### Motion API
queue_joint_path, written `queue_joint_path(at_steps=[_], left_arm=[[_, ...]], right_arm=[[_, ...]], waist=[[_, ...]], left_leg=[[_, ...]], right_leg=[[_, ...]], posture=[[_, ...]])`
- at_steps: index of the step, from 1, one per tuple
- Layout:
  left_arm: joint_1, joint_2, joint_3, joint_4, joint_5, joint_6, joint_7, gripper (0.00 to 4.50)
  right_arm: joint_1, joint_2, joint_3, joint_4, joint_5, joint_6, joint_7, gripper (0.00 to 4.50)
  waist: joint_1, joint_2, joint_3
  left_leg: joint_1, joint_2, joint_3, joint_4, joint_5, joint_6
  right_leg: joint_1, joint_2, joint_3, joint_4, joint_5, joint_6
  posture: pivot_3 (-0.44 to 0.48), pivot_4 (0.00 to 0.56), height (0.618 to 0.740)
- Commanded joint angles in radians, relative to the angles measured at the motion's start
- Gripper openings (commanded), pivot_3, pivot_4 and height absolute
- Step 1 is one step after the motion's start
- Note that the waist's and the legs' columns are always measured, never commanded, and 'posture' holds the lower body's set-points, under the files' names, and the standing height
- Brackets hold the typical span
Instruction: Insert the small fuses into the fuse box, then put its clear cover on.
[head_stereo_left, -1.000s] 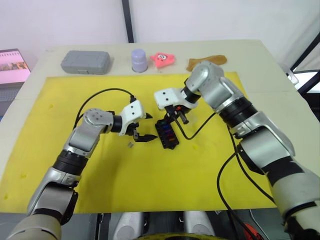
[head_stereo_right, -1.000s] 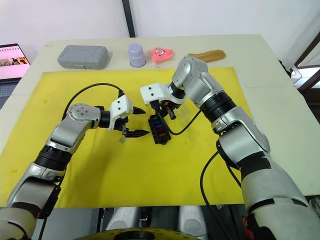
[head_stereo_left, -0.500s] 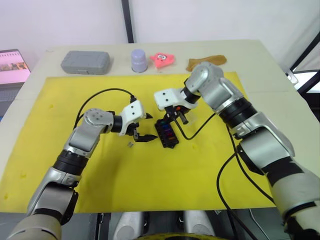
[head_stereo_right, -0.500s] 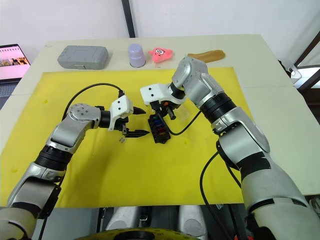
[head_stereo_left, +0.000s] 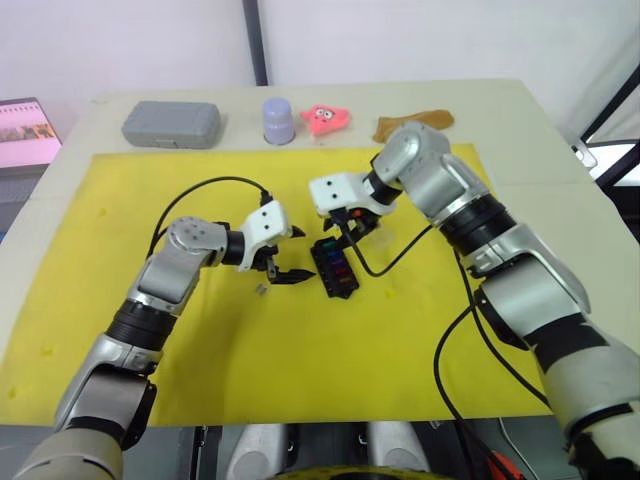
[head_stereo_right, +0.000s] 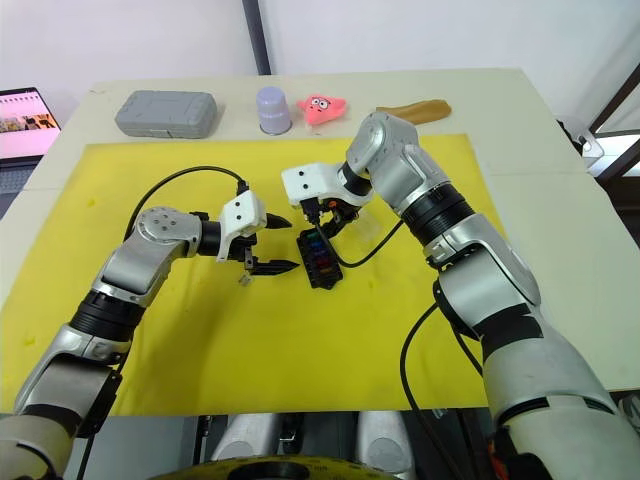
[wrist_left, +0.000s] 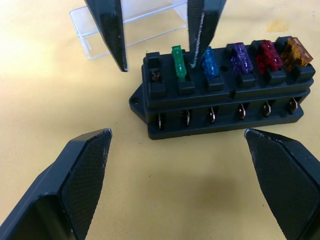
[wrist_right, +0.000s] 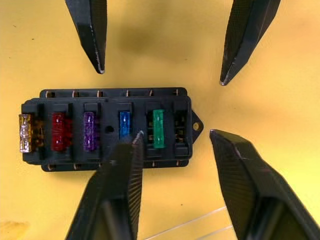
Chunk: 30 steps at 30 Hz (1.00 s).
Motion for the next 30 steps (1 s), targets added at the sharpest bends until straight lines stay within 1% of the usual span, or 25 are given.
queue_joint_path(at_steps=[1,6,9,12,17,19,20,22,23,28,30], left_arm=[[-0.006,0.004,0.002,-0.016,0.004,-0.011,-0.001,4.50],[-0.006,0.005,0.003,-0.015,0.005,-0.012,0.000,4.50],[-0.008,0.005,0.004,-0.013,0.005,-0.012,0.000,4.50],[-0.012,0.006,0.005,-0.009,0.006,-0.014,0.000,4.50],[-0.019,0.008,0.011,0.001,0.006,-0.019,-0.001,4.50],[-0.023,0.008,0.013,0.007,0.005,-0.021,0.001,4.50],[-0.025,0.007,0.013,0.009,0.004,-0.021,0.001,4.50],[-0.028,0.004,0.013,0.011,0.004,-0.022,0.002,4.50],[-0.028,0.003,0.013,0.011,0.003,-0.022,0.003,4.50],[-0.027,0.001,0.010,0.003,0.001,-0.018,0.001,4.50],[-0.025,0.002,0.009,0.001,0.000,-0.018,0.000,4.50]], right_arm=[[-0.022,-0.005,-0.029,-0.026,0.001,-0.006,-0.002,1.95],[-0.041,-0.009,-0.046,-0.029,0.011,0.000,0.000,1.95],[-0.060,-0.021,-0.066,-0.047,0.026,0.019,0.025,1.95],[-0.086,-0.032,-0.097,-0.072,0.065,0.078,0.068,1.95],[-0.078,-0.054,-0.151,-0.102,0.097,0.100,0.051,1.95],[-0.026,-0.048,-0.208,-0.128,0.140,0.047,-0.003,1.43],[-0.007,-0.045,-0.224,-0.140,0.156,0.051,-0.012,1.16],[0.056,-0.040,-0.264,-0.175,0.203,0.042,-0.032,0.16],[0.078,-0.038,-0.275,-0.187,0.216,0.041,-0.043,0.07],[0.190,-0.038,-0.292,-0.203,0.247,0.049,-0.095,0.07],[0.215,-0.042,-0.289,-0.197,0.243,0.054,-0.116,0.07]], waist=[[0.000,0.000,0.000],[0.000,0.000,0.000],[0.000,0.000,0.000],[0.000,0.000,0.000],[0.001,0.000,0.000],[0.002,0.000,0.000],[0.002,0.000,0.000],[0.003,0.000,0.000],[0.003,0.000,0.000],[0.002,0.000,0.000],[0.002,0.000,0.000]], left_leg=[[0.000,0.000,0.000,0.000,0.000,0.000],[0.000,0.000,0.000,0.000,0.000,0.000],[0.000,0.000,0.000,0.000,0.000,0.000],[0.000,0.000,0.000,0.000,0.000,0.000],[-0.001,0.000,0.000,0.000,0.000,0.000],[-0.001,0.000,0.000,0.000,0.000,0.000],[-0.001,0.000,0.000,0.000,0.000,0.000],[-0.001,0.000,0.000,0.000,0.000,0.000],[-0.001,0.000,0.000,0.000,0.000,0.000],[-0.001,0.000,0.000,0.000,0.000,0.000],[-0.001,0.000,0.000,0.000,0.000,0.000]], right_leg=[[0.000,0.000,0.000,0.000,0.000,0.000],[0.000,0.000,0.000,0.000,0.000,0.000],[0.000,0.000,0.000,0.000,0.000,0.000],[-0.001,0.000,0.000,0.000,0.000,0.000],[-0.001,0.000,0.000,0.000,0.000,0.000],[-0.001,0.000,0.000,0.000,0.000,0.000],[-0.001,0.000,0.000,0.000,0.000,0.000],[-0.001,-0.001,0.000,0.000,0.000,0.000],[0.000,-0.001,0.000,0.000,0.000,0.000],[-0.001,-0.001,0.000,0.000,0.000,0.000],[-0.001,-0.001,0.000,0.000,0.000,0.000]], posture=[[0.000,0.150,0.731],[0.000,0.150,0.731],[0.000,0.150,0.731],[0.000,0.150,0.731],[0.000,0.150,0.731],[0.000,0.150,0.731],[0.000,0.150,0.731],[0.000,0.150,0.731],[0.000,0.150,0.731],[0.000,0.150,0.731],[0.000,0.150,0.731]])
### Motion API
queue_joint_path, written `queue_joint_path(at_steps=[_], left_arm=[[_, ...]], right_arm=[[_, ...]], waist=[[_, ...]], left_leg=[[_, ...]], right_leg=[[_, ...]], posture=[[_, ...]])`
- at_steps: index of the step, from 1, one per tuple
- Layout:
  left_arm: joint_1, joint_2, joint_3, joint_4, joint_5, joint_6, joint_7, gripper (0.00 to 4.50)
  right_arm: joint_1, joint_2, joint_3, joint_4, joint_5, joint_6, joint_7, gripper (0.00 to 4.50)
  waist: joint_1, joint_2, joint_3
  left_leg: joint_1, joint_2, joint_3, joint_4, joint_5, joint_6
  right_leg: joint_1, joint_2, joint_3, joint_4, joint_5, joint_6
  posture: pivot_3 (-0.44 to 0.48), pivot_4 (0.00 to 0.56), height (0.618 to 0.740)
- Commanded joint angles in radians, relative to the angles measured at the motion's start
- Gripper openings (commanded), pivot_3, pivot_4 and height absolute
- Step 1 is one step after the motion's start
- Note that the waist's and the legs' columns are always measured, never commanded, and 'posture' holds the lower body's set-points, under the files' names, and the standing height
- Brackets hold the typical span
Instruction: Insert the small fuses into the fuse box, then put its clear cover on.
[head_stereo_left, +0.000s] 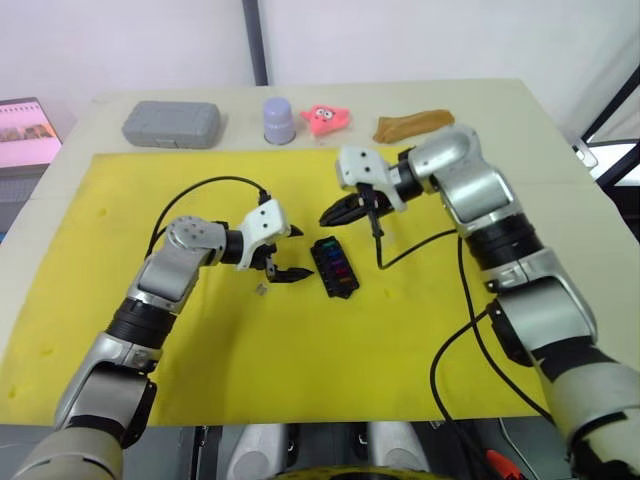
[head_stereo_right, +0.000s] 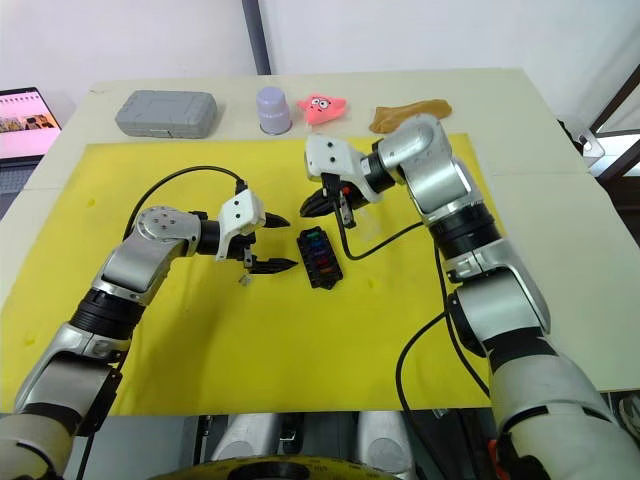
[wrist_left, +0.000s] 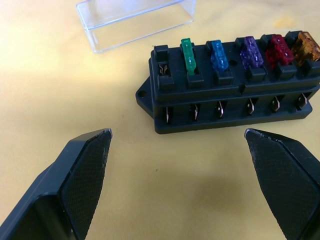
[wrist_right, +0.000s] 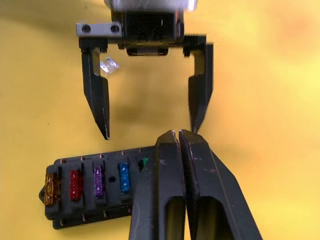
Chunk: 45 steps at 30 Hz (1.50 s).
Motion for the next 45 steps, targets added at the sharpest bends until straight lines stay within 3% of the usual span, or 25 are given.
queue_joint_path(at_steps=[1,10,32,37,45], left_arm=[[-0.017,0.003,0.008,-0.026,-0.001,-0.011,-0.004,4.50],[-0.022,0.007,0.007,-0.029,0.001,-0.008,-0.011,4.50],[-0.025,0.025,0.014,-0.030,0.000,0.001,-0.015,4.50],[-0.024,0.041,0.033,-0.057,-0.022,0.024,-0.023,4.50],[0.023,0.110,0.152,-0.231,-0.181,0.189,-0.053,4.50]], right_arm=[[0.011,-0.004,-0.024,-0.026,0.016,0.008,-0.040,0.07],[0.026,-0.001,-0.004,0.002,0.034,0.064,-0.037,0.07],[0.087,-0.024,0.083,0.085,-0.062,-0.002,-0.064,0.07],[0.042,-0.018,0.005,-0.007,0.020,0.091,-0.063,0.07],[0.066,-0.095,-0.132,-0.258,0.134,0.216,-0.104,0.07]], waist=[[0.000,0.000,0.000],[0.001,0.000,0.000],[0.002,-0.001,-0.001],[0.002,0.000,-0.001],[0.001,0.000,-0.001]], left_leg=[[0.000,0.000,0.000,0.000,0.000,0.000],[0.000,0.000,0.000,0.000,0.000,0.000],[0.004,0.000,0.000,0.000,0.000,0.000],[0.004,0.000,-0.001,0.000,0.000,0.000],[-0.001,0.000,-0.001,0.000,0.000,0.000]], right_leg=[[0.000,0.000,0.000,0.000,0.000,0.000],[0.000,0.000,0.000,0.000,0.000,0.000],[0.005,0.000,0.000,0.000,0.000,0.000],[0.005,0.000,0.000,0.000,0.000,0.000],[0.000,-0.001,0.000,0.000,0.000,0.000]], posture=[[0.000,0.150,0.731],[0.000,0.150,0.731],[0.000,0.150,0.731],[0.000,0.150,0.731],[0.000,0.150,0.731]])
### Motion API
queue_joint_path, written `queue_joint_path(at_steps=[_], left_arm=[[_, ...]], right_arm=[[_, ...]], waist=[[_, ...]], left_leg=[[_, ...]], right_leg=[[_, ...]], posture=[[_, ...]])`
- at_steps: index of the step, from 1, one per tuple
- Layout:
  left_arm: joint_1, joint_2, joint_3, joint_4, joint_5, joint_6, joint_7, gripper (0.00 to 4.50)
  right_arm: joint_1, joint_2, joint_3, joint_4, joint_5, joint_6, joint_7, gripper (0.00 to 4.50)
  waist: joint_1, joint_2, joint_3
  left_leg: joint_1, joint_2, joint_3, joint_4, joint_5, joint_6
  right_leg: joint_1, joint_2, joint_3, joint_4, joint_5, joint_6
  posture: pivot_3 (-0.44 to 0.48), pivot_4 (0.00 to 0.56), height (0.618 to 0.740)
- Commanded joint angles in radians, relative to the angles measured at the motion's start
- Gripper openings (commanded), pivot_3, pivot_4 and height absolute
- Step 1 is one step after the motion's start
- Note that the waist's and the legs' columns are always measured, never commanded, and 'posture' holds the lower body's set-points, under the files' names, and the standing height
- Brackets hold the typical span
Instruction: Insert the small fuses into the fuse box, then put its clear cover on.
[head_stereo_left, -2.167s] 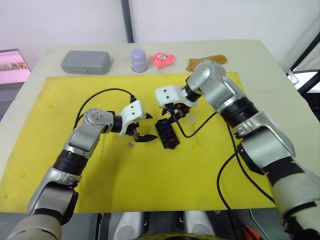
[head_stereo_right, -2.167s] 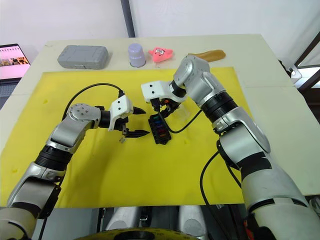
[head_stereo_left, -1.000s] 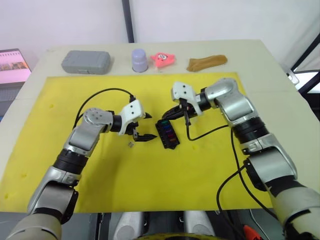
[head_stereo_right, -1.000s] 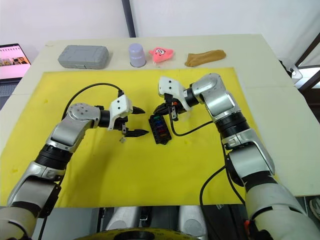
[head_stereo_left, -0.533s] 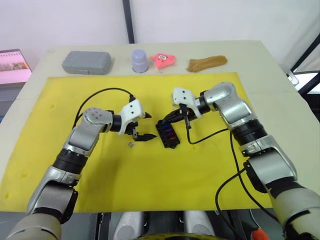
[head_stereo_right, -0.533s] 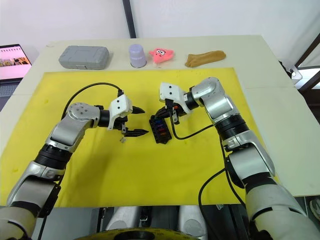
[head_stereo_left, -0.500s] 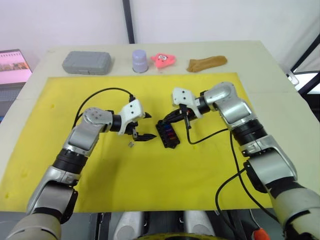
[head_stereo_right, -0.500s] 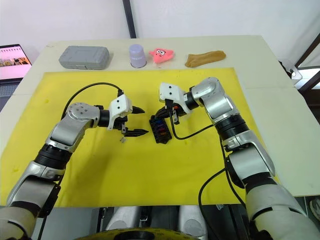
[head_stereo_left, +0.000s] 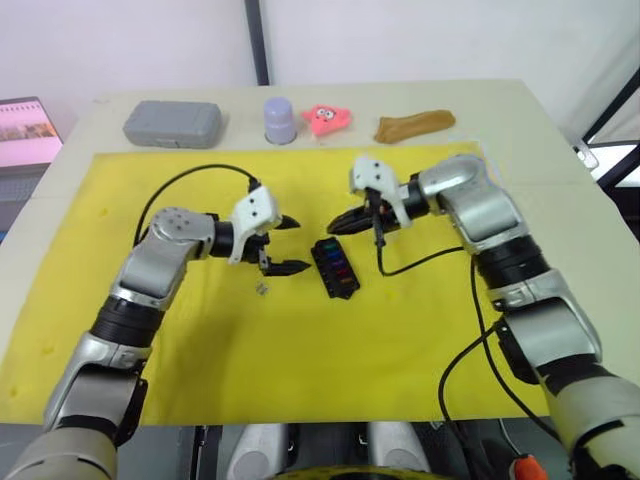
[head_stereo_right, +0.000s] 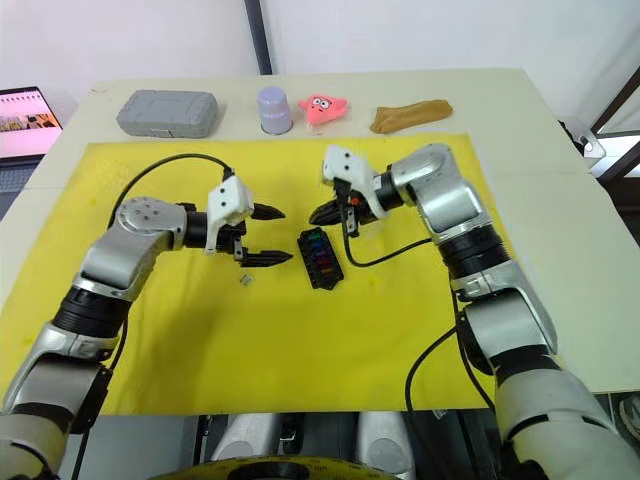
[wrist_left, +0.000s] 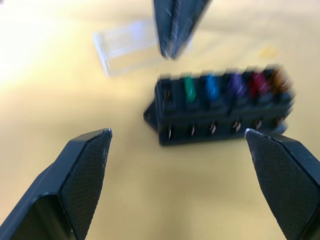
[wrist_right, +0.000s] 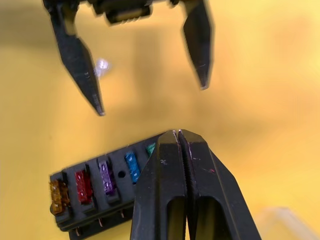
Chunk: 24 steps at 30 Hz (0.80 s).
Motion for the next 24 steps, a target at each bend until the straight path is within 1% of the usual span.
queue_joint_path(at_steps=[1,4,5,8,10,11,12,13,14,15,18,21,24], left_arm=[[0.034,0.070,0.090,-0.113,-0.088,0.080,-0.022,4.50],[0.127,0.190,0.171,-0.206,-0.145,0.160,-0.046,4.50],[0.169,0.237,0.205,-0.237,-0.163,0.184,-0.056,4.50],[0.249,0.312,0.273,-0.305,-0.217,0.229,-0.059,4.50],[0.330,0.376,0.365,-0.314,-0.255,0.254,-0.089,4.50],[0.355,0.389,0.385,-0.324,-0.267,0.263,-0.087,4.50],[0.379,0.412,0.412,-0.315,-0.272,0.263,-0.092,4.50],[0.397,0.432,0.436,-0.303,-0.274,0.264,-0.094,4.50],[0.422,0.463,0.465,-0.279,-0.269,0.260,-0.107,4.50],[0.454,0.494,0.496,-0.248,-0.258,0.246,-0.127,4.50],[0.520,0.553,0.542,-0.167,-0.231,0.196,-0.163,4.50],[0.564,0.590,0.558,-0.079,-0.202,0.133,-0.192,4.50],[0.586,0.608,0.575,-0.029,-0.194,0.099,-0.212,4.50]], right_arm=[[0.033,-0.060,-0.076,-0.137,0.041,-0.010,-0.031,0.07],[0.117,-0.135,-0.141,-0.229,0.058,-0.100,-0.049,0.07],[0.148,-0.178,-0.154,-0.251,0.057,-0.131,-0.036,0.07],[0.208,-0.292,-0.172,-0.263,0.058,-0.174,0.009,0.07],[0.254,-0.389,-0.211,-0.258,0.076,-0.190,0.052,0.61],[0.274,-0.419,-0.226,-0.248,0.086,-0.205,0.065,0.91],[0.290,-0.450,-0.241,-0.247,0.100,-0.202,0.076,1.44],[0.303,-0.478,-0.255,-0.244,0.110,-0.197,0.084,1.86],[0.322,-0.516,-0.273,-0.228,0.108,-0.213,0.093,2.49],[0.339,-0.557,-0.295,-0.196,0.111,-0.213,0.107,2.86],[0.374,-0.619,-0.328,-0.134,0.116,-0.215,0.109,4.46],[0.420,-0.653,-0.351,-0.114,0.116,-0.239,0.102,4.46],[0.440,-0.657,-0.362,-0.096,0.113,-0.258,0.083,4.46]], waist=[[0.000,0.000,0.000],[-0.003,0.000,0.000],[-0.002,0.000,0.000],[0.003,0.001,0.001],[0.004,0.001,0.001],[0.004,0.001,0.001],[0.005,0.001,0.001],[0.003,0.001,0.001],[0.003,0.001,0.001],[0.002,0.001,0.001],[0.001,0.002,0.002],[0.000,0.003,0.002],[0.000,0.003,0.003]], left_leg=[[0.000,0.000,0.000,0.000,0.000,0.000],[0.000,0.001,0.000,-0.001,0.000,0.000],[0.000,0.001,0.000,-0.001,0.000,0.000],[0.000,0.001,0.001,-0.001,0.000,0.001],[0.000,0.001,0.000,-0.001,-0.003,0.005],[0.000,0.001,0.000,-0.001,-0.004,0.006],[0.001,0.001,0.000,-0.001,-0.004,0.006],[0.001,0.001,0.000,-0.001,-0.004,0.006],[0.001,0.002,0.000,-0.001,-0.004,0.007],[0.001,0.002,0.000,-0.001,-0.004,0.007],[0.002,0.002,0.001,-0.002,-0.004,0.007],[0.002,0.003,0.001,-0.002,-0.005,0.008],[0.002,0.003,0.001,-0.002,-0.005,0.008]], right_leg=[[0.000,0.000,0.000,0.000,0.000,0.000],[0.000,0.000,0.001,0.000,0.000,0.000],[0.000,0.000,0.002,-0.001,0.000,0.000],[0.001,0.000,0.002,-0.002,0.000,0.000],[0.003,0.000,0.002,-0.005,0.000,0.000],[0.003,0.000,0.002,-0.005,0.000,0.000],[0.004,0.000,0.001,-0.006,0.000,0.000],[0.004,0.000,0.001,-0.007,0.000,0.000],[0.005,0.000,0.001,-0.008,0.000,0.000],[0.005,0.000,0.001,-0.008,0.000,0.000],[0.005,0.000,0.001,-0.008,0.000,0.000],[0.005,0.000,0.001,-0.009,0.000,-0.001],[0.005,0.000,0.001,-0.009,0.000,-0.001]], posture=[[0.000,0.150,0.731],[0.000,0.150,0.731],[0.000,0.150,0.731],[0.000,0.150,0.731],[0.000,0.150,0.731],[0.000,0.150,0.731],[0.000,0.150,0.731],[0.000,0.150,0.731],[0.000,0.150,0.731],[0.000,0.150,0.731],[0.000,0.150,0.731],[0.000,0.150,0.731],[0.000,0.150,0.731]])
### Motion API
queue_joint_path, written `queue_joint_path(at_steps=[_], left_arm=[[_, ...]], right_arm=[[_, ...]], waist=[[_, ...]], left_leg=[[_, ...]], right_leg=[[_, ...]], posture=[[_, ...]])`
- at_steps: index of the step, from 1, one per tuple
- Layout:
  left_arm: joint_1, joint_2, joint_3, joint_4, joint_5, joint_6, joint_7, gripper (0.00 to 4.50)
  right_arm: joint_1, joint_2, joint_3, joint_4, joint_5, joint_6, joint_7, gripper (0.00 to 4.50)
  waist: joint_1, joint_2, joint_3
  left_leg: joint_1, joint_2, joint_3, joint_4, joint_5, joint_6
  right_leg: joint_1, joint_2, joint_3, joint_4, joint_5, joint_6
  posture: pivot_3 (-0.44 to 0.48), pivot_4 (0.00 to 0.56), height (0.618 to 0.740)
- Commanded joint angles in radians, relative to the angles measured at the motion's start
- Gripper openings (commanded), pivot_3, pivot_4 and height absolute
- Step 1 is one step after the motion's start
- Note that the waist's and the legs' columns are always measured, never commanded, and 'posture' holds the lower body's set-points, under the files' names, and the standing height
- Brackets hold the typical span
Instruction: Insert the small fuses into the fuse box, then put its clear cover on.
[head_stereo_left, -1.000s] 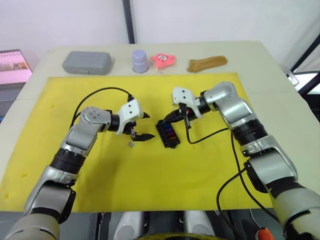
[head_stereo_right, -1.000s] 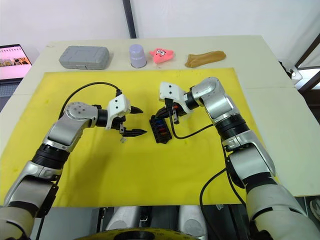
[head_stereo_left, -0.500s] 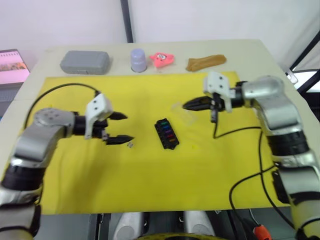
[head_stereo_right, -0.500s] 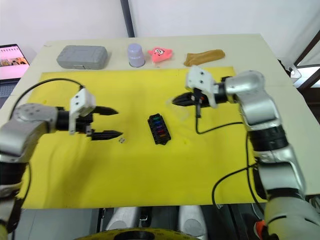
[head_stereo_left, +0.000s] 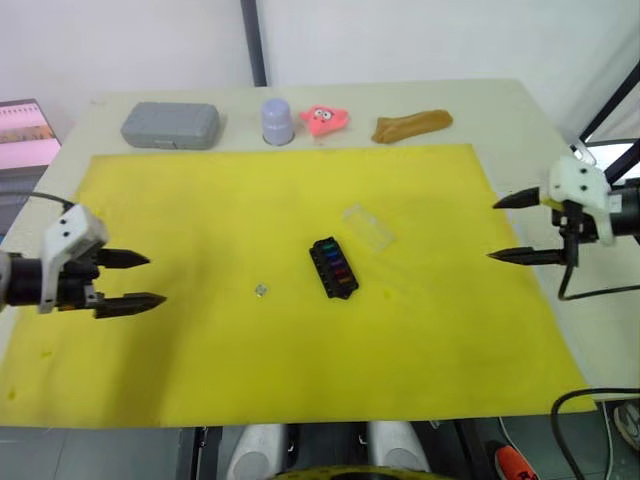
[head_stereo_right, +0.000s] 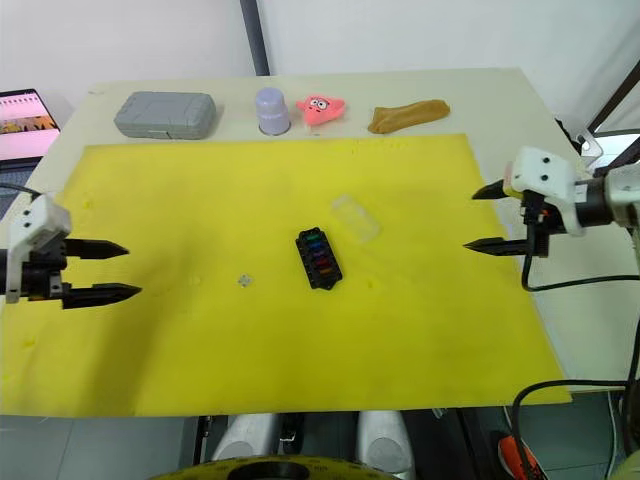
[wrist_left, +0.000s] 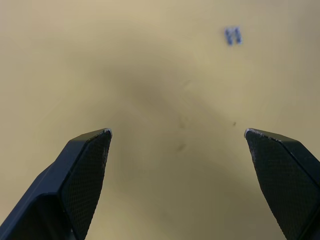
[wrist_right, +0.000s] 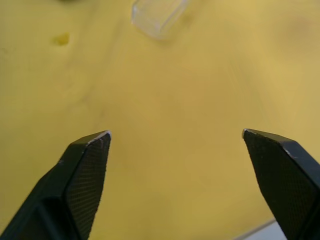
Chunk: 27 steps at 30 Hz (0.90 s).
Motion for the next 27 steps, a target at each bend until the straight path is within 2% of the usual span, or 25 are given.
queue_joint_path(at_steps=[1,7,13,15,19,23,27], left_arm=[[0.018,0.037,0.056,0.047,0.015,-0.057,-0.033,4.50],[-0.024,0.025,0.029,0.052,-0.004,-0.067,-0.018,4.50],[-0.130,-0.027,-0.107,0.006,-0.017,-0.048,-0.018,4.50],[-0.154,-0.057,-0.169,-0.032,-0.038,-0.027,-0.032,4.50],[-0.257,-0.141,-0.260,-0.084,-0.163,0.184,-0.025,4.50],[-0.329,-0.205,-0.259,-0.037,-0.349,0.486,0.004,4.50],[-0.375,-0.199,-0.306,0.071,-0.421,0.705,-0.014,4.50]], right_arm=[[0.004,-0.016,-0.041,0.009,0.012,-0.036,-0.022,4.46],[-0.024,0.019,-0.019,-0.020,0.017,-0.027,-0.075,4.46],[-0.101,0.098,0.034,-0.120,0.042,0.042,-0.106,4.46],[-0.114,0.145,0.060,-0.200,0.067,0.102,-0.128,4.46],[-0.146,0.222,0.077,-0.356,0.151,0.252,-0.176,4.46],[-0.114,0.248,0.101,-0.504,0.196,0.307,-0.205,4.46],[-0.115,0.258,0.153,-0.608,0.205,0.323,-0.226,4.46]], waist=[[0.000,0.000,0.000],[0.003,0.001,0.001],[0.001,0.001,0.001],[-0.001,0.001,0.001],[0.004,0.001,0.001],[0.005,0.000,0.001],[-0.003,0.000,0.001]], left_leg=[[0.000,0.000,0.000,0.000,0.000,0.000],[0.000,0.000,0.000,0.000,0.000,0.000],[0.000,0.000,0.000,0.000,0.000,-0.001],[0.000,0.000,0.000,0.000,0.001,-0.002],[-0.001,0.000,0.000,0.001,0.001,-0.002],[-0.001,0.000,0.000,0.002,0.001,-0.002],[-0.001,0.000,0.000,0.002,0.000,0.000]], right_leg=[[0.000,0.000,0.000,0.000,0.000,0.000],[0.000,-0.001,0.000,0.000,0.000,0.000],[0.000,0.000,0.000,0.000,0.000,0.000],[0.000,0.000,0.000,0.000,0.000,0.000],[0.000,0.000,0.000,0.001,0.000,0.000],[0.000,0.000,0.000,0.001,0.000,0.000],[0.000,0.001,0.000,0.001,0.000,0.000]], posture=[[0.000,0.150,0.731],[0.000,0.150,0.731],[0.000,0.150,0.731],[0.000,0.150,0.731],[0.000,0.150,0.731],[0.000,0.150,0.731],[0.000,0.150,0.731]])
